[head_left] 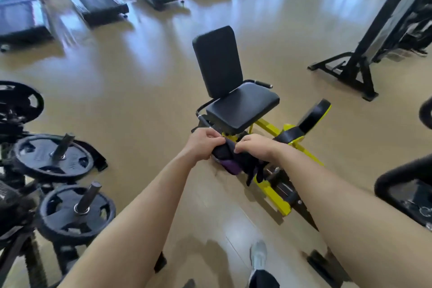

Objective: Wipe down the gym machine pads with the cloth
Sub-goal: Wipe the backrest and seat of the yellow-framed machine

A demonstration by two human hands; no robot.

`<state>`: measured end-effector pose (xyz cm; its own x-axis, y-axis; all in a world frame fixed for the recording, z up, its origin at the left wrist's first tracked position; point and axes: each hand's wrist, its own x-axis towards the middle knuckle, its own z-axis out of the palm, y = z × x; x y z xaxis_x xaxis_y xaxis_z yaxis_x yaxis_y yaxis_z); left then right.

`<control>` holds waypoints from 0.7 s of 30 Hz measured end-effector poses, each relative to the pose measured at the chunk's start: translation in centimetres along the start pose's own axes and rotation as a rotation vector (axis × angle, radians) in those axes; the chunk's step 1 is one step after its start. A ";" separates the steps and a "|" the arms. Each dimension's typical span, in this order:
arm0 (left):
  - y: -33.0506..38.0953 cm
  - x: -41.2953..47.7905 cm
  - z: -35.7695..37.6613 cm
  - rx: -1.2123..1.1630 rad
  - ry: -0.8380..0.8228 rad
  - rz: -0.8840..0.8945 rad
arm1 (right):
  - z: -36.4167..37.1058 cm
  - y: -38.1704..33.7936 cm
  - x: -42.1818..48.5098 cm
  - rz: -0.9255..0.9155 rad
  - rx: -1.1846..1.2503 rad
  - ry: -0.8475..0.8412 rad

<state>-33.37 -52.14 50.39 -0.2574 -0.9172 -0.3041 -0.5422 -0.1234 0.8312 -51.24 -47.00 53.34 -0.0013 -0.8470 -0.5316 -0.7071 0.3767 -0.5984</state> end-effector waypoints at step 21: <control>9.0 41.4 -7.0 -0.358 0.046 -0.180 | -18.7 -9.8 40.1 0.001 1.204 -0.045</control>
<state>-43.27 -93.87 48.53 -0.1438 -0.8840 -0.4449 -0.2603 -0.4000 0.8788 -57.59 -91.66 49.14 0.0404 -0.8418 -0.5383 0.4062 0.5060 -0.7609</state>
